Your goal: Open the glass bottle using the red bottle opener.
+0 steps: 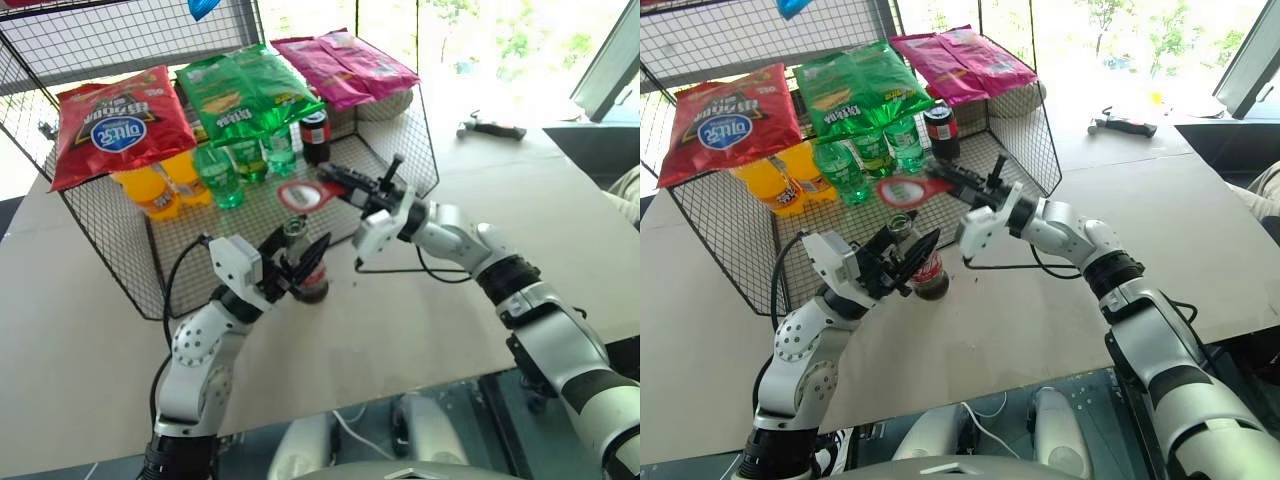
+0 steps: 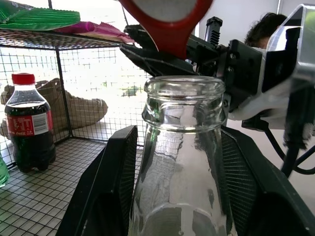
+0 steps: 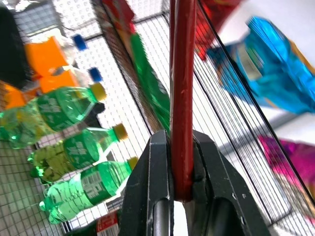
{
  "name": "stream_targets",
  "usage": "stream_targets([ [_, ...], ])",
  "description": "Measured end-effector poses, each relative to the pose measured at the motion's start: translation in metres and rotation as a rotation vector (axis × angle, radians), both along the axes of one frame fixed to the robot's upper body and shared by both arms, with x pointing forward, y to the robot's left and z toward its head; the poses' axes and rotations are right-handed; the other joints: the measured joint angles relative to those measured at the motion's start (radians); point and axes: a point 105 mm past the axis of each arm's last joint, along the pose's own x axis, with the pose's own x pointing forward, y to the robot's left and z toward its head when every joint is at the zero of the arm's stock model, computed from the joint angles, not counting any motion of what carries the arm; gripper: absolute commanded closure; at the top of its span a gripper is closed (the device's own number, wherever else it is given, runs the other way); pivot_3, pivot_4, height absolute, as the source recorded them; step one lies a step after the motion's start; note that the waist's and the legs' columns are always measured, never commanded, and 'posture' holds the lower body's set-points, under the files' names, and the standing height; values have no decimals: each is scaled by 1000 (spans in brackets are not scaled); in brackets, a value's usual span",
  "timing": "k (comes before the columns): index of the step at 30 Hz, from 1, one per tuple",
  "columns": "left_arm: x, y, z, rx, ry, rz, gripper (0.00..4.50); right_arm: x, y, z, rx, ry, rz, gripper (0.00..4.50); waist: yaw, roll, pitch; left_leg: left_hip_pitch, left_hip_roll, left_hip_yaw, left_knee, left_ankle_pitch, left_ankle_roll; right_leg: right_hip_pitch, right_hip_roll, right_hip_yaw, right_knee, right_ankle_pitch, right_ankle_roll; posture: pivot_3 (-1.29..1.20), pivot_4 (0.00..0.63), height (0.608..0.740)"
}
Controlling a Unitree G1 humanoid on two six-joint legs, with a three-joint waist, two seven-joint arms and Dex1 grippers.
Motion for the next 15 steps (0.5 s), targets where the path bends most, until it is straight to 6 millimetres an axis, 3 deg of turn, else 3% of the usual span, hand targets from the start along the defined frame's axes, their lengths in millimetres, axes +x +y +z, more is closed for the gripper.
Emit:
stream_targets([
  [3, 0, 0, 0, 0, 0, 4, 2204, 7, -5, -5, 50, 88, -19, 4500, 0, 0, 0, 0, 0, 0, 0, 0, 0, 0, 0, 0, 0, 0, 0, 0, 150, 735],
  [6, 1, 1, -2, 8, 11, 11, 1383, 12, -9, -16, 89, 182, -36, 4500, -1, 0, 0, 0, 0, 0, 0, 0, 0, 0, 0, 0, 0, 0, 0, 0, 150, 735],
  [9, 1, 2, -8, 23, 33, 18, 53, 13, -12, -29, 89, 254, -44, 4500, -1, 0, 0, -1, 0, 0, 0, 0, 0, -1, 0, 0, 0, 0, 0, 0, 150, 735],
  [15, 1, 3, -9, 38, 41, 20, 53, 14, -11, -35, 68, 288, -41, 4500, -1, 0, 0, -1, 0, 0, 0, 0, 0, -1, 0, 0, 0, 0, 0, 0, 150, 735],
])
